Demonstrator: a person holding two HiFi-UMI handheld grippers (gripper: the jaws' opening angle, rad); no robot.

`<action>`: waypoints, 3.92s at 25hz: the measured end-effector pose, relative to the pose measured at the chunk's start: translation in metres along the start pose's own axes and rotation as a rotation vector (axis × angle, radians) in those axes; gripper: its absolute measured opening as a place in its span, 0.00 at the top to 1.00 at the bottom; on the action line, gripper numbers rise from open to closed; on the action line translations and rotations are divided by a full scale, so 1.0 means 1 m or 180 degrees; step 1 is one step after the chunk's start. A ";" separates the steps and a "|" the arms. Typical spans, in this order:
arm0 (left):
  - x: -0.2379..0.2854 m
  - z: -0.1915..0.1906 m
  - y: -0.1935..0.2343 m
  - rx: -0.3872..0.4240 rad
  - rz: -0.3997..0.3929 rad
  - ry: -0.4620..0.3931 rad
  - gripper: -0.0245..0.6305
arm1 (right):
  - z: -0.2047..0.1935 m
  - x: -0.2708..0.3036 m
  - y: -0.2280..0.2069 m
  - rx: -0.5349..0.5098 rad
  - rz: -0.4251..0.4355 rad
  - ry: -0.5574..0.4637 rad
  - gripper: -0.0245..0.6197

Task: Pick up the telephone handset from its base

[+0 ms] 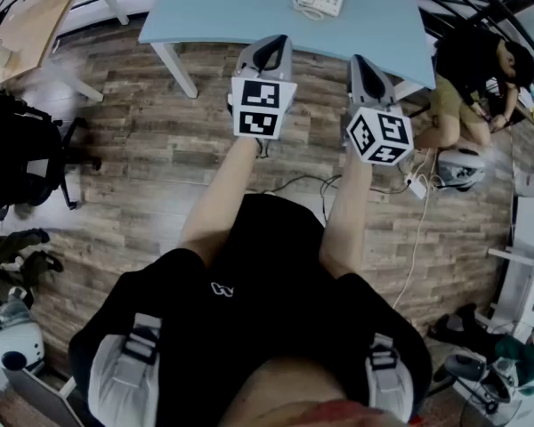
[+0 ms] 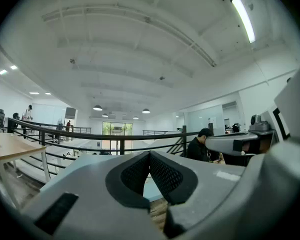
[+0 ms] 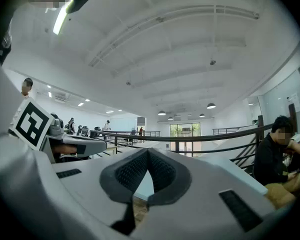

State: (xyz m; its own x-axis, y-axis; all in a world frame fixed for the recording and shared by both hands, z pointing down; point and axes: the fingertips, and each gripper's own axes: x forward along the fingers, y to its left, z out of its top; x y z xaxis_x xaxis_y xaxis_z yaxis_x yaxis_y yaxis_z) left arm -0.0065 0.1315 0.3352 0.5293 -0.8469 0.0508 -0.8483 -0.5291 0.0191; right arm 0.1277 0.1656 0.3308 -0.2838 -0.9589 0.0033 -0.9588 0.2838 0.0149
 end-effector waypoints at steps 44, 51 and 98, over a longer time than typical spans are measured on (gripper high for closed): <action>0.251 -0.062 0.090 -0.0381 -0.0117 0.0381 0.96 | -0.088 0.226 -0.137 0.0687 -0.0011 0.0392 0.97; 0.349 -0.070 0.191 -0.0594 -0.0015 0.0486 0.96 | -0.089 0.375 -0.135 0.0646 0.0173 0.0567 0.97; 0.495 -0.187 0.219 -0.0872 -0.0105 0.1378 0.96 | -0.278 0.531 -0.220 0.2197 0.0224 0.1886 0.80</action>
State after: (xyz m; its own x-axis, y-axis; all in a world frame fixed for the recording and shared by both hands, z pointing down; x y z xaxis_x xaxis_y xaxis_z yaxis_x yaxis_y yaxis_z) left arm 0.0671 -0.3935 0.5517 0.5521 -0.6996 0.4536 -0.8336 -0.4726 0.2858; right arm 0.1919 -0.4059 0.6072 -0.4705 -0.7288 0.4974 -0.7897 0.0963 -0.6058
